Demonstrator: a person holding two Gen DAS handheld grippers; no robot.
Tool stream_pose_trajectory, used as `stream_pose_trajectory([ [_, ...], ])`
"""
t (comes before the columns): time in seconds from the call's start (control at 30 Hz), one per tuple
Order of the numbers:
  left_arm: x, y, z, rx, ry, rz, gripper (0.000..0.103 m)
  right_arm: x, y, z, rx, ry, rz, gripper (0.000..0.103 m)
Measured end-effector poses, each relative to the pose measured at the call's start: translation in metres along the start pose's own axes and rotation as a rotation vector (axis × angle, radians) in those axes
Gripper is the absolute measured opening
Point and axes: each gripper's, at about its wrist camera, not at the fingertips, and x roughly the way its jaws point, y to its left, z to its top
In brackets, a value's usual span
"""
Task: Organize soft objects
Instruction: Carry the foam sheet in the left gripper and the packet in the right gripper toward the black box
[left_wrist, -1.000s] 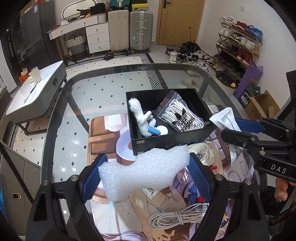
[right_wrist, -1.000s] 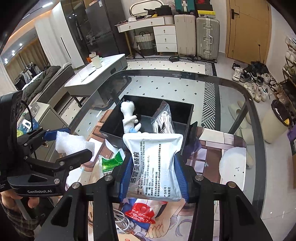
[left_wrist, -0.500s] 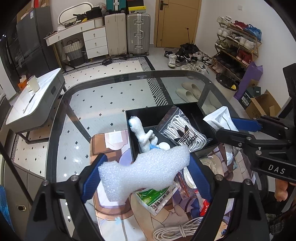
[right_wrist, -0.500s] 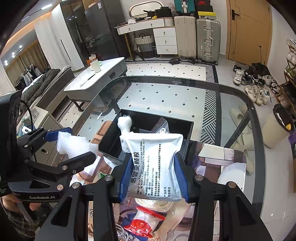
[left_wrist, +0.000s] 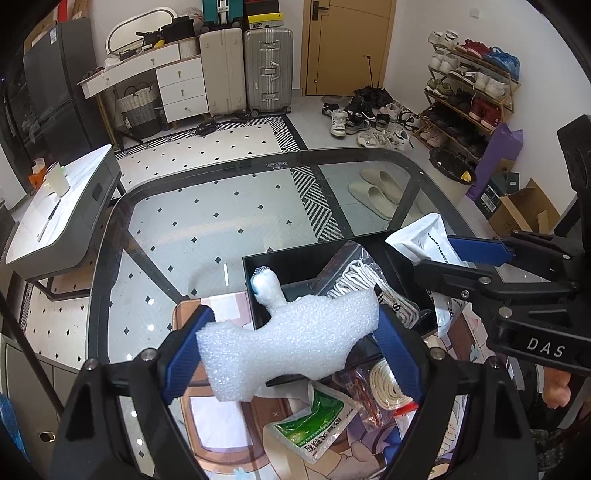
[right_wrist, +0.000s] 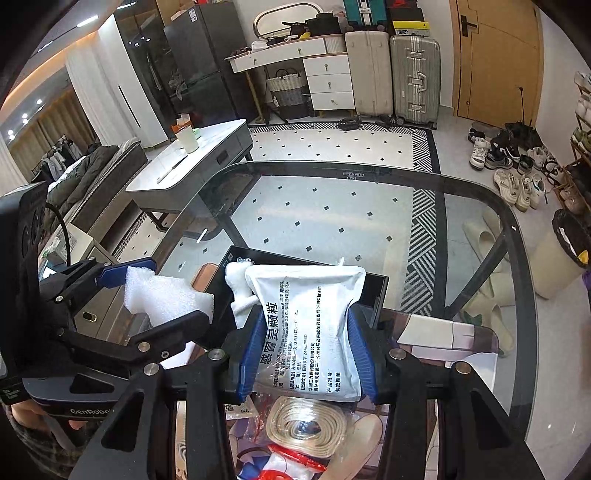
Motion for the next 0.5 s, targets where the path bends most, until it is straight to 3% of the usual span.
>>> stream_pose_trajectory([
  [0.5, 0.038, 0.005, 0.015, 0.003, 0.029, -0.008, 0.087, 0.038, -0.014, 0.018, 0.012, 0.036, 0.016, 0.045],
])
